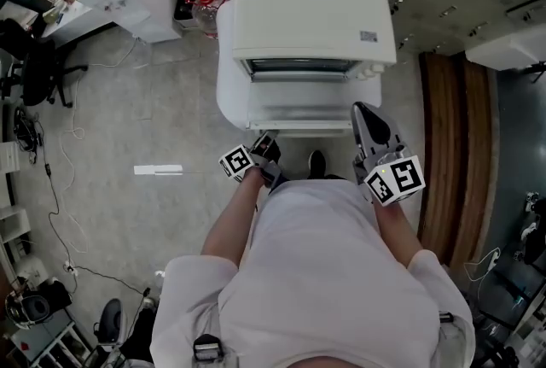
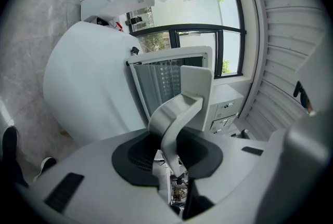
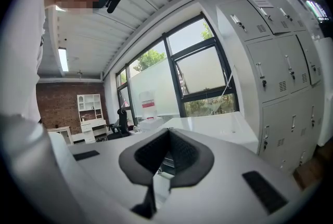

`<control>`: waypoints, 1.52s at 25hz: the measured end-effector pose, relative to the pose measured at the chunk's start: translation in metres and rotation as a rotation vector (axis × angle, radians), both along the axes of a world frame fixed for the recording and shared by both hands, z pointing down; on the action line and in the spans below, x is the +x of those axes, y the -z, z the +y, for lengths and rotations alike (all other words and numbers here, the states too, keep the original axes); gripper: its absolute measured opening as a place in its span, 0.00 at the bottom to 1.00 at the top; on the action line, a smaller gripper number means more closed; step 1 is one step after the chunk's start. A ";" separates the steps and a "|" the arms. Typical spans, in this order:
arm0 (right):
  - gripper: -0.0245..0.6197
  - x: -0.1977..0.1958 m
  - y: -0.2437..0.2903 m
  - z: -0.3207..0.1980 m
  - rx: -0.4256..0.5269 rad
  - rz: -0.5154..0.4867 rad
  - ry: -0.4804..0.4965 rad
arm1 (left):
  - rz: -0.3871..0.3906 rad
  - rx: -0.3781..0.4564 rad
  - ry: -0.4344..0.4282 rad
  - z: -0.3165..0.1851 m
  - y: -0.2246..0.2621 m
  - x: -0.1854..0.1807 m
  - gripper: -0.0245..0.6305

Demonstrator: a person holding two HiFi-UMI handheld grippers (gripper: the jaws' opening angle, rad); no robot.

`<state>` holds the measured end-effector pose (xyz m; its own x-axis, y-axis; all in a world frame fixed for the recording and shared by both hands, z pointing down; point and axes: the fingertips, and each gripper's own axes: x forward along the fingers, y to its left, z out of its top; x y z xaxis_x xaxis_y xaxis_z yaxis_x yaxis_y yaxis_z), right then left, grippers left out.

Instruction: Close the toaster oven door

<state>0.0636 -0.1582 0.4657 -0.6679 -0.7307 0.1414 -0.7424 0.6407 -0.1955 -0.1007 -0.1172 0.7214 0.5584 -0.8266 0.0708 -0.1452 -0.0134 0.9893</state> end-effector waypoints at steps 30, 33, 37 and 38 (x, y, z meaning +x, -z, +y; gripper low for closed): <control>0.05 0.041 0.022 0.006 0.112 -0.008 -0.125 | 0.048 0.091 0.065 -0.057 0.064 -0.012 0.19; 0.05 0.041 0.024 0.005 0.114 -0.014 -0.134 | 0.066 0.116 0.069 -0.065 0.075 -0.013 0.19; 0.05 0.039 0.027 0.003 0.121 -0.018 -0.137 | 0.062 0.146 0.067 -0.076 0.083 -0.016 0.19; 0.05 0.039 0.027 0.003 0.121 -0.020 -0.137 | 0.067 0.144 0.066 -0.079 0.085 -0.015 0.19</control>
